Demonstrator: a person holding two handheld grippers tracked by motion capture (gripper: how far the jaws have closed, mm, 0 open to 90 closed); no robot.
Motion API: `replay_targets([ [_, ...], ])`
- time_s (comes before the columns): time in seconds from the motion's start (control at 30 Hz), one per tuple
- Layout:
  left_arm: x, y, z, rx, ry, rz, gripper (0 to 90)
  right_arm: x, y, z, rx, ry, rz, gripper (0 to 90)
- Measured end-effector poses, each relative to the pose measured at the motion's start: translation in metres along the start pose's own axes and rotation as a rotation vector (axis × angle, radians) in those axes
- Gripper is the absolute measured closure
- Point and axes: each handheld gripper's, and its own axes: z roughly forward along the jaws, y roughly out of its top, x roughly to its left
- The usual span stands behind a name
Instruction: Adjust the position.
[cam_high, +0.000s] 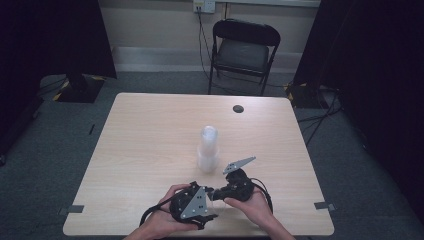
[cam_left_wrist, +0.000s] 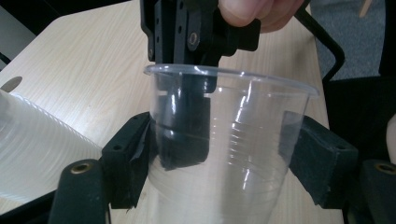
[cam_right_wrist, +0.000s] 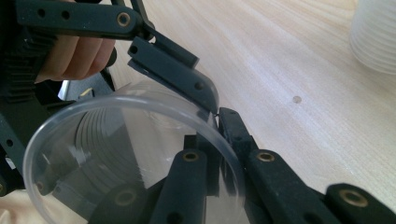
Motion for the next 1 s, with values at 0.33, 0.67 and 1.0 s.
replay_targets([
  [0.33,0.000,-0.001,0.003,0.001,0.002,-0.020,26.5,0.000,0.000,0.001,-0.012,-0.010,0.034,87.8],
  [0.67,0.001,-0.002,0.000,-0.043,0.032,-0.036,32.1,0.001,0.000,0.000,-0.031,-0.022,0.040,75.7],
  [1.0,0.008,-0.007,-0.003,-0.083,0.047,-0.117,32.0,0.000,0.000,-0.006,-0.094,-0.061,0.039,64.6],
])
